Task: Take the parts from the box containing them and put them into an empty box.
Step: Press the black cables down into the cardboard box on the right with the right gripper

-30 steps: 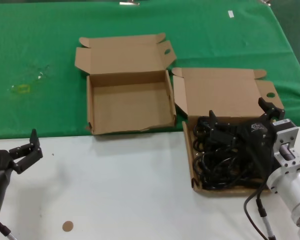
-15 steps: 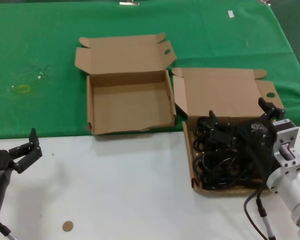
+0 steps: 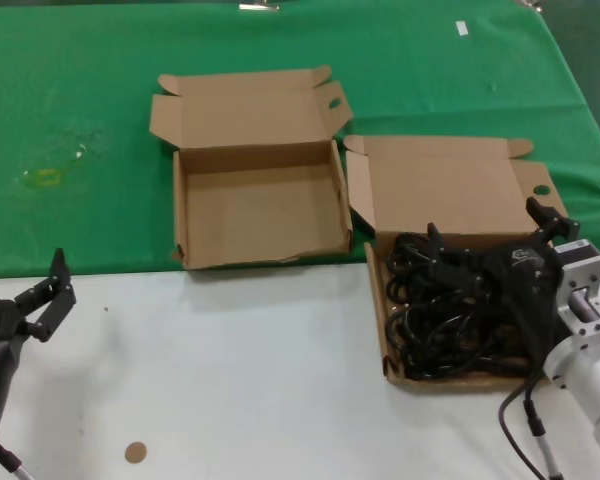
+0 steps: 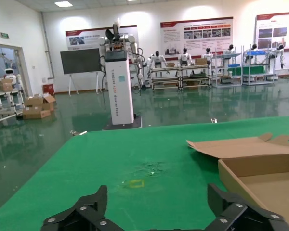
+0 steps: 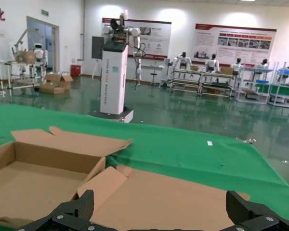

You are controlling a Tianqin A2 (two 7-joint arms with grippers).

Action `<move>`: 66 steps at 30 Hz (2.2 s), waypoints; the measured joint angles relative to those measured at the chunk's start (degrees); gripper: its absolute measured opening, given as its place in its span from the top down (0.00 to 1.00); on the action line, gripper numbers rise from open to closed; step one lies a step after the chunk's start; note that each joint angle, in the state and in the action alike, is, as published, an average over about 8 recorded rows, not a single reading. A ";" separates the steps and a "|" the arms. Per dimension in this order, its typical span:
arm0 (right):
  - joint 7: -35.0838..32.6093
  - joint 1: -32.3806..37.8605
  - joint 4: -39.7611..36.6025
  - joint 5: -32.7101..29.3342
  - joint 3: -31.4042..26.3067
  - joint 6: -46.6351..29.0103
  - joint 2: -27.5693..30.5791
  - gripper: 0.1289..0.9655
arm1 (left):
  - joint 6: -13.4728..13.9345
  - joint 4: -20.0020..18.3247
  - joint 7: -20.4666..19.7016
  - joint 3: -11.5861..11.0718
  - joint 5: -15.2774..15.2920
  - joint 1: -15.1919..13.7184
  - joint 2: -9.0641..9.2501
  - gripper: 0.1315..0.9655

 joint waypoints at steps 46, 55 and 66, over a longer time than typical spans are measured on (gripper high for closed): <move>5.94 32.22 -2.39 -7.04 -26.43 -45.46 43.02 0.00 | 0.00 0.00 -0.01 0.00 0.00 0.00 0.00 0.98; -1.34 37.49 -7.45 -11.94 -27.51 -58.23 38.94 0.00 | 0.00 0.00 -0.01 0.00 0.00 0.00 0.00 0.99; -7.23 40.22 -13.24 -15.42 -27.42 -63.52 34.01 0.01 | 0.00 0.00 -0.02 0.00 0.01 0.00 0.00 0.99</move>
